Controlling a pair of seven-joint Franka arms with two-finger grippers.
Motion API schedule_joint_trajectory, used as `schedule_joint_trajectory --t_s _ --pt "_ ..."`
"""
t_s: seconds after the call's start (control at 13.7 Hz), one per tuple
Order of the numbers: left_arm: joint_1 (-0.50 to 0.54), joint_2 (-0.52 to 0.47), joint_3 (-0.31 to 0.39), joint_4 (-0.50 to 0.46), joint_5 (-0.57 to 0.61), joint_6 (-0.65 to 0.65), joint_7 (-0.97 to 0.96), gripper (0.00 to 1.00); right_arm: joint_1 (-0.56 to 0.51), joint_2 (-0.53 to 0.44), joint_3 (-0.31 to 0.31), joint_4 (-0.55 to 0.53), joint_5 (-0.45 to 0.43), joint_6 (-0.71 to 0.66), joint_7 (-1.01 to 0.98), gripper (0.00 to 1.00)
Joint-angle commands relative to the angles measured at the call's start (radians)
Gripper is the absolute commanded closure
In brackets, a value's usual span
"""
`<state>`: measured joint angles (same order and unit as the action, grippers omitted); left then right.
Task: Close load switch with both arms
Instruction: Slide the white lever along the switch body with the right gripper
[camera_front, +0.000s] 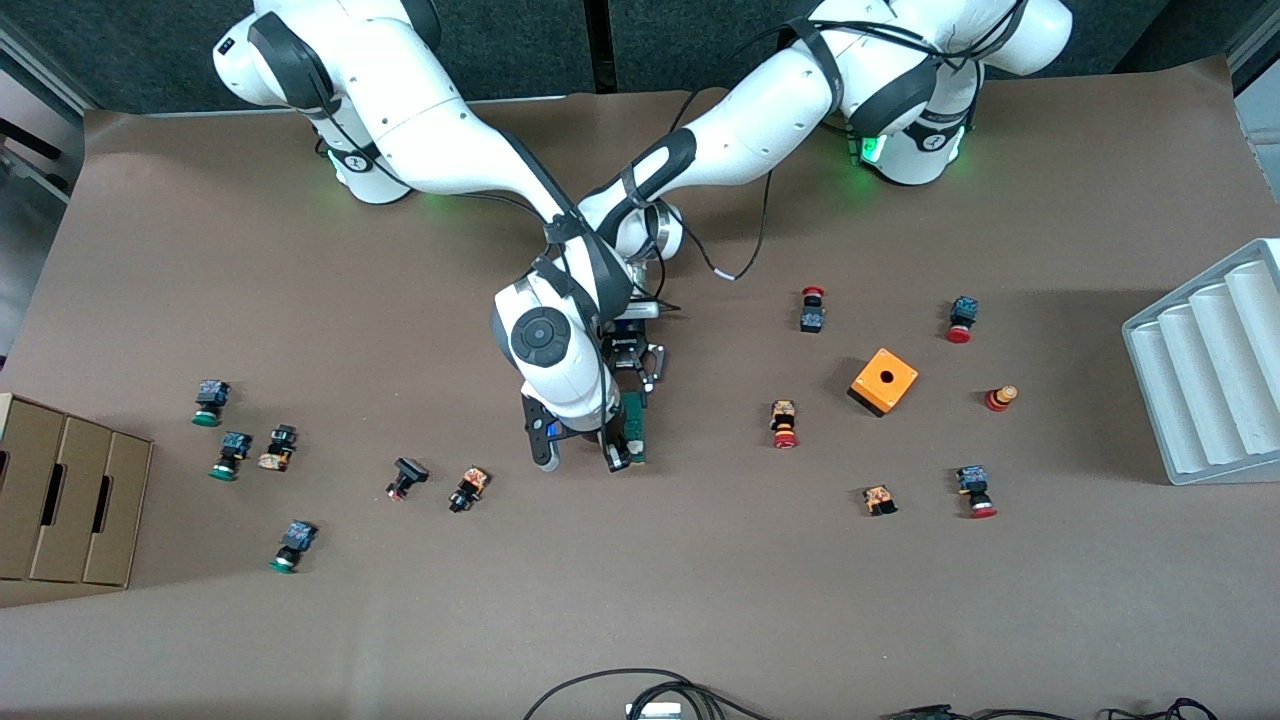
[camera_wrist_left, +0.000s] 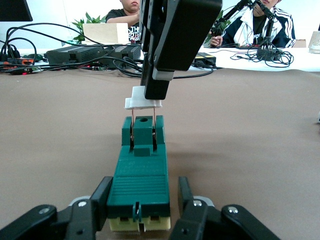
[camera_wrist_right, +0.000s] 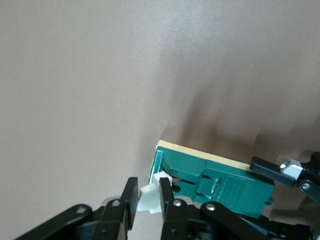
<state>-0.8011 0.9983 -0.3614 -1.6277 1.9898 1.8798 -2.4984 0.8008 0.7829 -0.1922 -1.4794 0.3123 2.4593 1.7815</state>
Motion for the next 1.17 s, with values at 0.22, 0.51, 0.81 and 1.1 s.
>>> schedule_joint_trajectory --t_s 0.22,0.51,0.81,1.1 --pt "-0.007 -0.006 -0.002 -0.003 -0.014 -0.016 0.018 0.41 0.000 0.081 0.005 0.067 0.039 0.009 -0.001 0.76" --pt "-0.007 -0.004 -0.002 -0.003 -0.014 -0.016 0.018 0.41 0.000 0.093 0.005 0.067 0.037 0.015 -0.002 0.76" --pt "-0.007 -0.006 -0.002 -0.003 -0.014 -0.016 0.018 0.41 0.000 0.105 0.005 0.082 0.037 0.015 -0.001 0.76" --pt "-0.007 -0.006 -0.002 -0.003 -0.014 -0.016 0.016 0.41 -0.003 0.052 0.002 0.093 0.039 -0.078 -0.002 0.62"
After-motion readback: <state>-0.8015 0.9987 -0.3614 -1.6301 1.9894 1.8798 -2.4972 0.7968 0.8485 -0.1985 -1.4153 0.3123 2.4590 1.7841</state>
